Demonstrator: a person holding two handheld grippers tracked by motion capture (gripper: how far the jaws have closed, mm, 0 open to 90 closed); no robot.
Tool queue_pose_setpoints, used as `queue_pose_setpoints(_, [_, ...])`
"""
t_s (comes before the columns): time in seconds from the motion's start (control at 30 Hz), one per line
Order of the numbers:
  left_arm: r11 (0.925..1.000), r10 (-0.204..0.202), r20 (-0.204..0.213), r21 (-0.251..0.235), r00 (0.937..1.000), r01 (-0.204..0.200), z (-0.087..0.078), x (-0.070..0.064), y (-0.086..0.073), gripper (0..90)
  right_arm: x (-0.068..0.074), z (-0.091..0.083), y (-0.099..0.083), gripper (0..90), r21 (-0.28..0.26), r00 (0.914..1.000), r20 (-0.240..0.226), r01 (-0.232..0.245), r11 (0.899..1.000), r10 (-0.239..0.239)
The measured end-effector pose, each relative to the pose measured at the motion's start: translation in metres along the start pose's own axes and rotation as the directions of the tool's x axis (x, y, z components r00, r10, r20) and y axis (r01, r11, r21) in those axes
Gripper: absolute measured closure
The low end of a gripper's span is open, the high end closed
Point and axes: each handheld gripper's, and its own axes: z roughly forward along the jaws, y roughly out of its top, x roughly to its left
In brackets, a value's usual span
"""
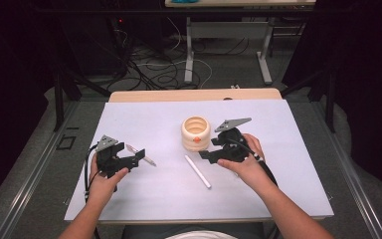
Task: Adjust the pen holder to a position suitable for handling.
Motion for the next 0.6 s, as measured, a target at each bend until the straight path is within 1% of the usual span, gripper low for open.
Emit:
queue_pose_setpoints(0.07, [1.0, 0.0, 0.0, 0.0, 1.0, 0.0, 0.0, 0.0, 0.0, 9.2, -0.001, -0.001, -0.004, 32.0, 0.002, 0.9999, 0.012, -0.007, 1.0, 0.007])
queue_pose_setpoints(0.13, [1.0, -0.001, 0.002, -0.001, 1.0, 0.001, 0.0, -0.001, 0.0, 9.2, -0.004, 0.0, -0.008, 31.8, 0.007, 0.9998, 0.012, -0.016, 1.0, 0.016])
queue_pose_setpoints(0.17, [1.0, -0.001, 0.002, -0.001, 1.0, 0.001, 0.0, -0.001, 0.0, 9.2, -0.005, 0.0, -0.011, 31.7, 0.001, 0.9996, 0.02, -0.019, 1.0, 0.019])
queue_pose_setpoints(0.2, [1.0, 0.001, 0.002, 0.0, 1.0, -0.001, 0.001, -0.001, 0.0, 9.2, -0.006, 0.0, -0.014, 31.7, 0.007, 0.9994, 0.027, -0.022, 1.0, 0.021])
queue_pose_setpoints(0.27, [1.0, 0.003, 0.001, 0.003, 1.0, -0.003, 0.001, -0.001, 0.0, 9.3, -0.01, 0.001, -0.019, 31.7, 0.01, 0.9985, 0.032, -0.044, 0.999, 0.044])
queue_pose_setpoints(0.3, [1.0, 0.002, 0.001, 0.003, 1.0, -0.002, 0.001, -0.001, 0.0, 9.2, -0.012, 0.001, -0.022, 31.7, 0.004, 0.9983, 0.036, -0.047, 0.999, 0.046])
queue_pose_setpoints(0.33, [1.0, 0.002, 0.001, 0.003, 1.0, -0.002, 0.001, -0.001, 0.0, 9.3, -0.014, 0.001, -0.025, 31.6, 0.03, 0.9979, 0.037, -0.055, 0.998, 0.054])
queue_pose_setpoints(0.37, [1.0, 0.002, 0.001, 0.004, 1.0, -0.002, 0.001, -0.001, 0.0, 9.2, -0.015, 0.002, -0.028, 31.7, 0.018, 0.9966, 0.046, -0.069, 0.997, 0.069])
queue_pose_setpoints(0.4, [1.0, 0.002, 0.001, 0.004, 1.0, -0.002, 0.001, -0.001, 0.0, 9.2, -0.018, 0.002, -0.03, 31.7, 0.019, 0.9963, 0.057, -0.065, 0.998, 0.064])
queue_pose_setpoints(0.43, [1.0, 0.003, 0.001, 0.003, 1.0, -0.003, 0.001, -0.001, 0.0, 9.2, -0.019, 0.002, -0.033, 31.7, 0.023, 0.9948, 0.069, -0.076, 0.997, 0.075])
queue_pose_setpoints(0.47, [1.0, 0.002, 0.0, 0.004, 1.0, -0.002, 0.001, -0.001, 0.0, 9.2, -0.021, 0.002, -0.035, 31.7, 0.02, 0.9945, 0.074, -0.076, 0.997, 0.075])
queue_pose_setpoints(0.5, [1.0, 0.002, 0.001, 0.003, 1.0, -0.002, 0.001, -0.001, 0.0, 9.2, -0.023, 0.003, -0.037, 32.4, 0.015, 0.9935, 0.08, -0.082, 0.996, 0.081])
queue_pose_setpoints(0.6, [1.0, 0.004, 0.001, 0.004, 1.0, -0.004, 0.001, -0.001, 0.0, 9.2, -0.025, 0.001, -0.04, 35.5, 0.03, 0.991, 0.083, -0.108, 0.994, 0.105])
